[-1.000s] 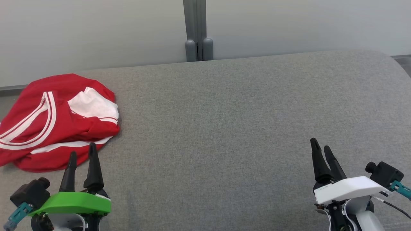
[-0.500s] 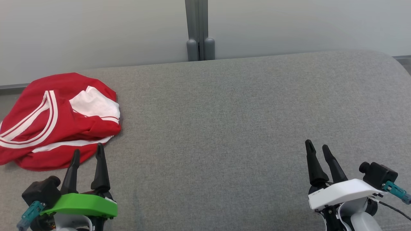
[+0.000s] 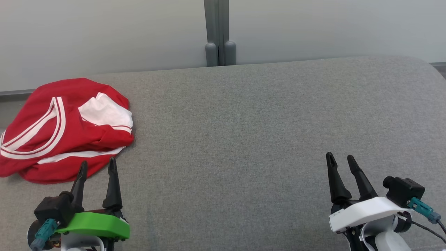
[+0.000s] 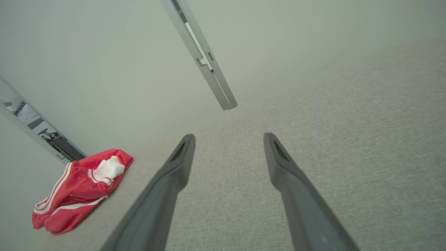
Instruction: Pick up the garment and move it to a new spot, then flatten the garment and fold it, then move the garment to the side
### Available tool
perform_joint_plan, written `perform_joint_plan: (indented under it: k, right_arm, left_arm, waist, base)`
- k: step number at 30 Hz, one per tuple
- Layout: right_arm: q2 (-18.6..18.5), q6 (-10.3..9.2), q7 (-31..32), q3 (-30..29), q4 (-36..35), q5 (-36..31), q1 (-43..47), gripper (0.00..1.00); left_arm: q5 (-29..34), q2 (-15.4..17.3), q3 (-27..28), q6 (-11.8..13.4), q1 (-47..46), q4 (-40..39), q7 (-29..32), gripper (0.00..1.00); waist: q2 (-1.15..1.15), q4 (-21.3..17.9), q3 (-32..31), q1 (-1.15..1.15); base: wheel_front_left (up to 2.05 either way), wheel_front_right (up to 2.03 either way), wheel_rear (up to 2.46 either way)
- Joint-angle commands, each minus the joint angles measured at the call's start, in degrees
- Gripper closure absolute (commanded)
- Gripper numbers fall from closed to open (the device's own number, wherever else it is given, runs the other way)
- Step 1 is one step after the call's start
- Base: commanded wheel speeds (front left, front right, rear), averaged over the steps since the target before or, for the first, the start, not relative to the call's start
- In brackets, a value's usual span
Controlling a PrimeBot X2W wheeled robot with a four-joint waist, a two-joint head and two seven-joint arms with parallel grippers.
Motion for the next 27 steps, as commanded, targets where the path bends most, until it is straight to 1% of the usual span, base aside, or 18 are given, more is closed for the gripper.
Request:
perform_joint_plan:
  k: [1, 8, 27]
  right_arm:
    - [-0.34, 0.02, -0.63, 0.29, -0.6, -1.58, 0.14, 0.0]
    - [-0.43, 0.01, -1.45, 0.75, -0.79, -4.75, 0.29, 0.0]
    - [-0.7, 0.01, -3.58, 1.77, -0.92, -12.52, 1.18, 0.0]
  left_arm:
    - [1.64, 0.64, 0.0, 0.24, 0.07, -0.27, -0.66, 0.0]
    - [4.95, 0.95, 0.15, 0.54, 0.29, -0.15, -1.42, 0.0]
    - [11.43, 0.33, 0.37, 0.16, 0.48, 2.08, -3.61, 0.0]
  waist:
    - [0.0, 0.04, 0.0, 0.0]
    - [0.0, 0.1, 0.13, 0.0]
    - [0.0, 0.39, -0.38, 0.0]
  base:
    - [0.0, 0.0, 0.0]
    - [0.0, 0.0, 0.0]
    - [0.0, 0.0, 0.0]
